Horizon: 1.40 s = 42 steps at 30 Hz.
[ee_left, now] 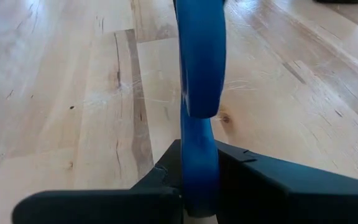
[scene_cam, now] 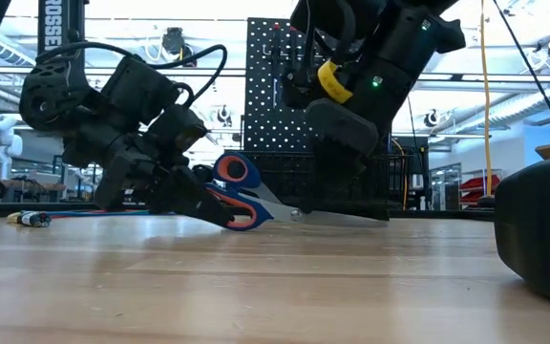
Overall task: Hang tools onto peg board
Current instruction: Put the scissor into the black bin on the pegboard
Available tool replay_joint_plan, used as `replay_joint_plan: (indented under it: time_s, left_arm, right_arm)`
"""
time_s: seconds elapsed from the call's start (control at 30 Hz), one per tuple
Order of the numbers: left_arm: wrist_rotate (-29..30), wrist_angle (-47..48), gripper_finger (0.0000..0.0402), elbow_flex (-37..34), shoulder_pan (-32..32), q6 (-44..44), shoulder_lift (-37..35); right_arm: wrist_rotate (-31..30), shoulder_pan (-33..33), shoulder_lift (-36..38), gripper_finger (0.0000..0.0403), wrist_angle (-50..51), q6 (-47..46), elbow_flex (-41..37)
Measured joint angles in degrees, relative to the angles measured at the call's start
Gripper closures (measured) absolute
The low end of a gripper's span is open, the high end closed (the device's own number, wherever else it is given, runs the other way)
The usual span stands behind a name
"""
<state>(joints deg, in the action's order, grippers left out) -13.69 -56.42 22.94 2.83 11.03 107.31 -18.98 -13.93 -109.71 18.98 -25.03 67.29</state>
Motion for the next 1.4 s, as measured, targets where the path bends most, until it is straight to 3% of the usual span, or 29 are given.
replay_joint_plan:
  time_s: [0.27,0.43,0.73,1.13,1.4]
  left_arm:
    - [0.5,-0.1,0.0366,0.0,0.0,1.5,0.0]
    - [0.6,-0.1,0.0366,0.0,-0.2,1.7,0.0]
    - [0.4,-0.1,0.0366,0.0,-0.3,1.9,0.0]
    - [0.0,-0.2,0.0358,0.0,-0.4,0.8,0.0]
    - [5.8,-0.3,0.0269,0.1,-0.4,-7.0,0.0]
  right_arm:
    - [3.0,1.5,0.0,0.0212,-4.0,0.7,0.0]
    - [5.8,3.7,0.0,0.0187,-5.8,3.1,0.0]
    - [10.2,6.4,-4.0,0.024,-9.4,4.9,0.0]
    - [13.2,7.7,-4.8,0.0386,-10.9,8.9,0.0]
    - [8.3,6.6,-4.8,0.0395,-10.3,9.3,0.0]
